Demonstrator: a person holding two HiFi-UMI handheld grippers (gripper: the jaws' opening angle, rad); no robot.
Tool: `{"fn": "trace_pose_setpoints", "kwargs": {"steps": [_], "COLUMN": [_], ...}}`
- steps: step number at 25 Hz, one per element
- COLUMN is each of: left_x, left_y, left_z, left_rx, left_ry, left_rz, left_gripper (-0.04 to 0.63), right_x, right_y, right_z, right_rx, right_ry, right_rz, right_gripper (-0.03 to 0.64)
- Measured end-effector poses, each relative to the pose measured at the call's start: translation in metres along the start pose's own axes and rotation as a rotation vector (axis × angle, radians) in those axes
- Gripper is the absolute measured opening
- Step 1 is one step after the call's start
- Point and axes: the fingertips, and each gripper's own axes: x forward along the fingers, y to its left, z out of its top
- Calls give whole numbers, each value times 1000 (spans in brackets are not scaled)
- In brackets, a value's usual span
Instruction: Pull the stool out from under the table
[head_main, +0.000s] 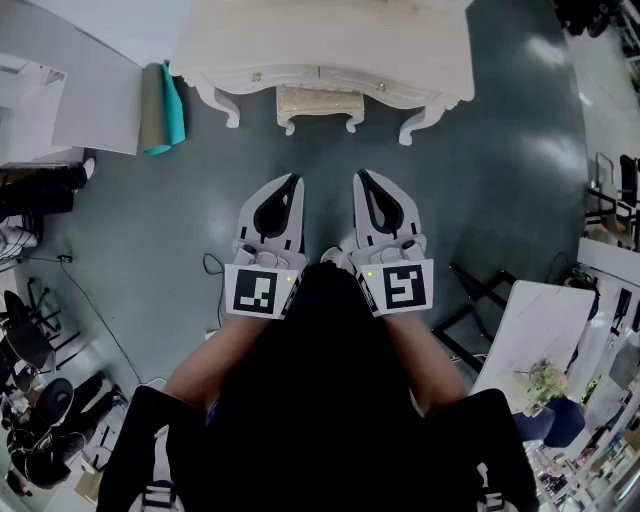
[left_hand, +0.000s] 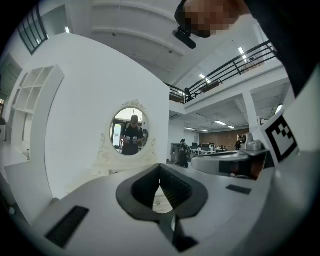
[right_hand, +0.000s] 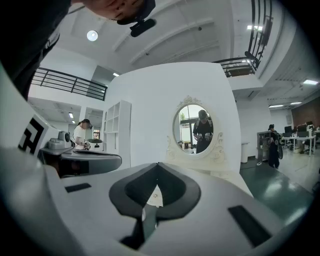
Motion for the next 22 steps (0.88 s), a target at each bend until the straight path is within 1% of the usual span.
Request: {"fn": "trace_pose_setpoints", "kwargs": {"steps": [4, 7, 9, 11, 13, 17, 20, 22], "left_x": [-9, -8, -6, -5, -9, -19, -25, -30], "left_y": [-20, -22, -21, -19, -19, -15, -11, -13], "left_z": [3, 6, 10, 11, 10, 14, 6, 2], "left_rx": [15, 47, 57, 47, 64, 90, 82, 71], "left_ry": [-5, -50, -62, -52, -43, -67, -44, -29], "left_rz": [-14, -29, -34, -28, -23, 11, 36, 38], "left_gripper": [14, 14, 15, 14, 15, 14, 15, 15], "right_x": [-20, -23, -23, -26, -33, -41, -41, -43], "right_y": [3, 2, -1, -6, -9, -11, -11, -8], "right_z": [7, 12, 17, 20, 22, 18, 7, 3], "right_rx": [-3, -14, -11, -7, 0, 10, 33, 39], "right_ry": [-19, -40, -60, -75, -86, -88, -74, -71], "right_rz": [3, 6, -2, -16, -27, -24, -19, -15], "right_gripper": [18, 18, 18, 18, 18, 20, 20, 20]}}
